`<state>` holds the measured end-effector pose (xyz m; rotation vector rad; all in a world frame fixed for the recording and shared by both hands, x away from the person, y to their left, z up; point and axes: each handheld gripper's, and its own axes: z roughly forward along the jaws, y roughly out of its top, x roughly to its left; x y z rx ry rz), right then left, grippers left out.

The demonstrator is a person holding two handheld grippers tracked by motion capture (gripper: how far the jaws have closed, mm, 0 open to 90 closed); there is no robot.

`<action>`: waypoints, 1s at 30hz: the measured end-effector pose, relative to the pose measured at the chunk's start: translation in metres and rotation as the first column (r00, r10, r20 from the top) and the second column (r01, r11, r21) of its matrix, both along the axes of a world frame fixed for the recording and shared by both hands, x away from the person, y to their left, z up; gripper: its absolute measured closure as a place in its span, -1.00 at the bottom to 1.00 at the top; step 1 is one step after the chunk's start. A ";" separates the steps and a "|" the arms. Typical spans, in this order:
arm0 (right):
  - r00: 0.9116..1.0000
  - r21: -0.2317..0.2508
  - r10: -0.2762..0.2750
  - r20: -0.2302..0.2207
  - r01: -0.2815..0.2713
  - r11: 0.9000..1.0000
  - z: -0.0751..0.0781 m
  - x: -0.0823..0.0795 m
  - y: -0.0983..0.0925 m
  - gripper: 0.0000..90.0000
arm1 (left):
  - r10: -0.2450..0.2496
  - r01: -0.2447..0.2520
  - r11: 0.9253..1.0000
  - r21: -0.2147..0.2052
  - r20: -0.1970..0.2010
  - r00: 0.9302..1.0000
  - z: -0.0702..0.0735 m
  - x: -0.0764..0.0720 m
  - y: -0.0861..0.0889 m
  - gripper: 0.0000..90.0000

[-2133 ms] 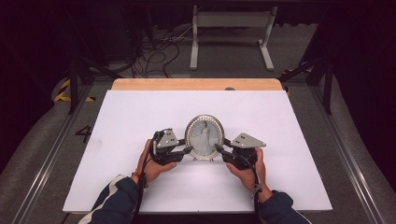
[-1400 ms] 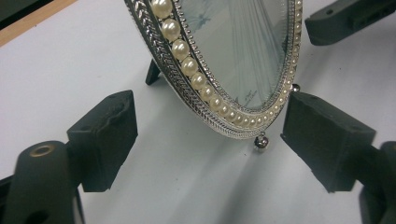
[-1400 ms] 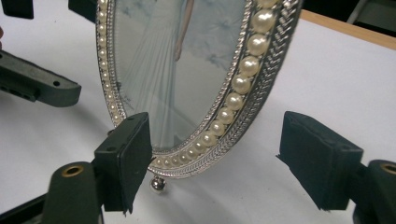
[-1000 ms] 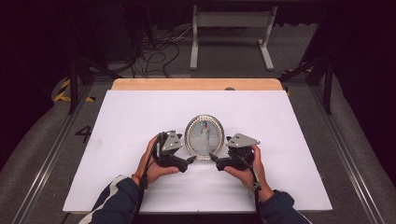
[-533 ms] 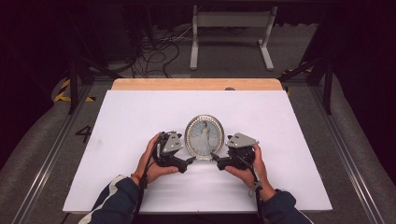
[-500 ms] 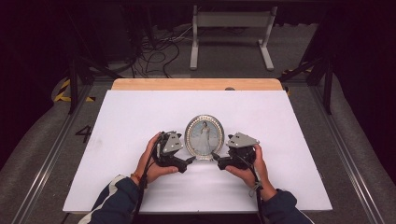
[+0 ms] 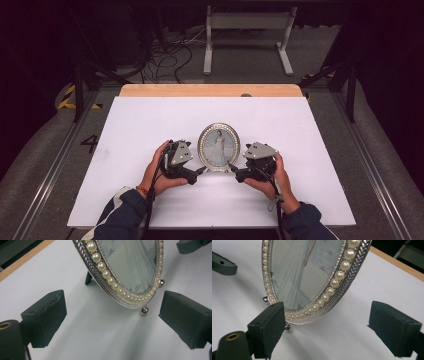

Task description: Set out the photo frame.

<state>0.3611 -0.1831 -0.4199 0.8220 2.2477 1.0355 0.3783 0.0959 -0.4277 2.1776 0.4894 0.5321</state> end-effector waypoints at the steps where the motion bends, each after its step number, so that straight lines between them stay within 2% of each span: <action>1: 1.000 -0.004 0.002 0.001 -0.002 1.000 0.000 0.000 -0.001 -0.69 | 0.000 0.000 1.000 0.002 0.004 1.000 0.001 -0.001 0.001 -0.83; 3: 1.000 -0.020 0.006 0.007 -0.005 1.000 0.001 0.000 -0.003 -0.69 | 0.001 -0.001 1.000 0.001 0.010 1.000 0.002 -0.002 0.003 -0.83; 10: 1.000 -0.019 0.005 -0.002 -0.005 1.000 0.002 -0.001 -0.008 -0.69 | 0.010 -0.011 1.000 0.010 0.026 1.000 0.006 -0.006 0.012 -0.83; 15: 1.000 -0.051 0.003 0.013 -0.002 0.999 0.002 -0.004 -0.014 -0.69 | 0.012 -0.012 1.000 0.019 0.027 1.000 0.006 -0.009 0.017 -0.82; 22: 1.000 -0.048 -0.016 0.011 0.016 0.999 0.001 -0.006 -0.025 -0.69 | 0.018 -0.019 1.000 0.022 0.029 0.999 0.006 -0.013 0.025 -0.82; 27: 1.000 -0.068 -0.022 0.020 0.023 0.997 -0.001 -0.009 -0.030 -0.70 | 0.022 -0.023 0.999 0.038 0.039 0.999 0.005 -0.016 0.029 -0.82; 30: 0.999 -0.064 -0.025 0.025 0.027 0.998 -0.001 -0.010 -0.034 -0.70 | 0.025 -0.027 0.999 0.043 0.044 0.999 0.005 -0.018 0.034 -0.82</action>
